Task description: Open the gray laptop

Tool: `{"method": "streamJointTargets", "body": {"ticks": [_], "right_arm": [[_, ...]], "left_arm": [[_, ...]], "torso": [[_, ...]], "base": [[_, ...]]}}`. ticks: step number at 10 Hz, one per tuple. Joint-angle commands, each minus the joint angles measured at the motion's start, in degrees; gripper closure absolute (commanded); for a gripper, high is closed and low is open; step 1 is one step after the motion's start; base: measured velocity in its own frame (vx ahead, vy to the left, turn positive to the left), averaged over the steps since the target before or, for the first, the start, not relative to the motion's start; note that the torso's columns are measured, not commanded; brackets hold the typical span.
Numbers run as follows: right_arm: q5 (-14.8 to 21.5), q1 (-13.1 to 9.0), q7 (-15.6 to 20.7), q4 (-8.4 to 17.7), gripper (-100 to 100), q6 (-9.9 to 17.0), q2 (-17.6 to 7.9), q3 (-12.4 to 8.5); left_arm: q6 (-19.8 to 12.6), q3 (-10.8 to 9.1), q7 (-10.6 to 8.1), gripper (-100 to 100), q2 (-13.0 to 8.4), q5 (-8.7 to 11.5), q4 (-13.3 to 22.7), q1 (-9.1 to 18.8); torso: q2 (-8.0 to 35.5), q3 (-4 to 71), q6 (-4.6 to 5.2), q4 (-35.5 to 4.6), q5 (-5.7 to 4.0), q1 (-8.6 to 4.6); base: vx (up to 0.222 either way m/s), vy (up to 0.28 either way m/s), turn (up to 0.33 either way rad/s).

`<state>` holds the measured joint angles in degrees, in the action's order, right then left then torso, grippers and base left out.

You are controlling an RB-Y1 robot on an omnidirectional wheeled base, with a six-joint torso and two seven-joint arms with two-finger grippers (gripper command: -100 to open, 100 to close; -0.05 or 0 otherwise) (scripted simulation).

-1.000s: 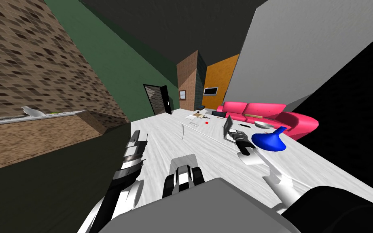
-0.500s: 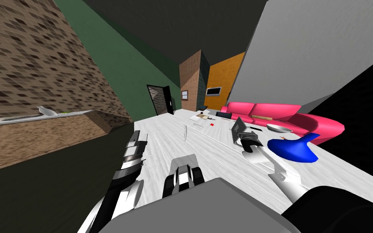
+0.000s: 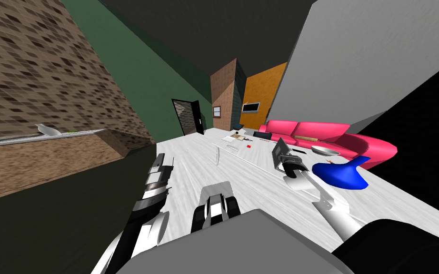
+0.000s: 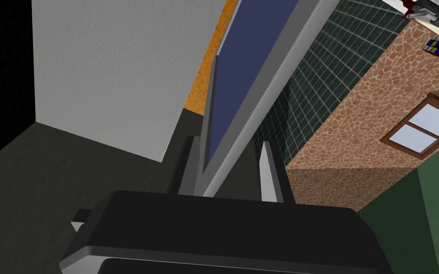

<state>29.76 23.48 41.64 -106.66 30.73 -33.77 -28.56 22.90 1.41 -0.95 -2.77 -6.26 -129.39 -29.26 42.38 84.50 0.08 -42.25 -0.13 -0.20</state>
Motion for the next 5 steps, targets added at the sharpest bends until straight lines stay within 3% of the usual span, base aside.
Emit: {"method": "streamJointTargets", "body": {"ticks": [1,5], "right_arm": [[-1.4,-2.0,-2.7,1.1,100,-1.6,1.3,-0.6],[-3.3,-5.1,-6.5,2.6,100,-3.9,3.2,-1.4]], "left_arm": [[0.0,0.0,0.0,0,0.0,0.0,0.0,0.0],[0.0,0.0,0.0,0,0.0,0.0,0.0,0.0]], "torso": [[0.0,0.0,0.08,0.0,0.02,0.0],[-0.1,0.0,0.15,0.0,-0.04,-0.09]], "base": [[-0.075,-0.047,-0.036],[-0.063,-0.039,-0.046]]}}
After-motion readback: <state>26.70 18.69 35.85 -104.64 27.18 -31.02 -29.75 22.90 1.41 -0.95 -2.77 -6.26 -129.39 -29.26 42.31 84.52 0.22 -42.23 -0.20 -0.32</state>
